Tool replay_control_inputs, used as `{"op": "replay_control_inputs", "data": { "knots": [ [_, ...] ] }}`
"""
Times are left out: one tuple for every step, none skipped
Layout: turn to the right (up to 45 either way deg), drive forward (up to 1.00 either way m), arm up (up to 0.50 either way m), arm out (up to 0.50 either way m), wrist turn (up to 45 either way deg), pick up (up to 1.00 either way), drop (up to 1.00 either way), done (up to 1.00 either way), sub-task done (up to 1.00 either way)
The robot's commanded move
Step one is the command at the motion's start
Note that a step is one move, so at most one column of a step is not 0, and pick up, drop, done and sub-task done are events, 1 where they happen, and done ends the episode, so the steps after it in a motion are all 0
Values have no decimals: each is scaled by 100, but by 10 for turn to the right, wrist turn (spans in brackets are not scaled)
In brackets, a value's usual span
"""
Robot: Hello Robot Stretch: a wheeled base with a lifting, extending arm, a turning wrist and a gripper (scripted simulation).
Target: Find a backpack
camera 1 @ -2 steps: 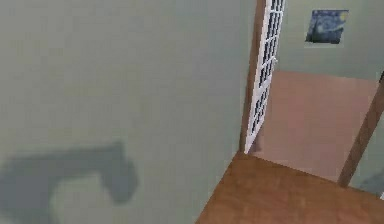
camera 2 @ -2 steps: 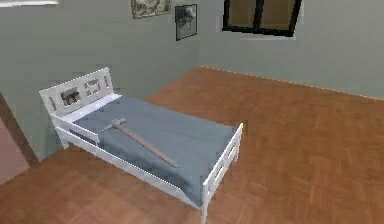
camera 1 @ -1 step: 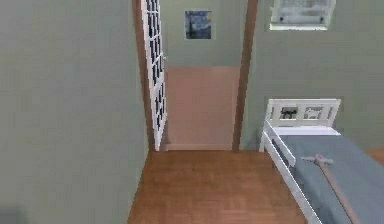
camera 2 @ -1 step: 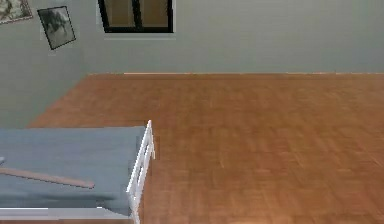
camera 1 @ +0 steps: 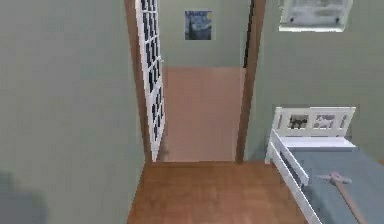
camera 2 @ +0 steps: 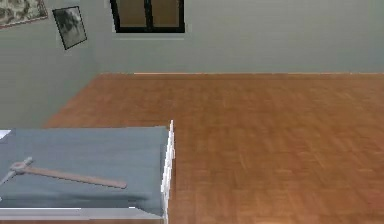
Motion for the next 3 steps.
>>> {"op": "replay_control_inputs", "data": {
  "knots": [
    [60, 0, 0, 0, 0, 0, 0, 0, 0],
    [0, 100, 0, 0, 0, 0, 0, 0, 0],
    [60, 0, 0, 0, 0, 0, 0, 0, 0]
  ]
}}
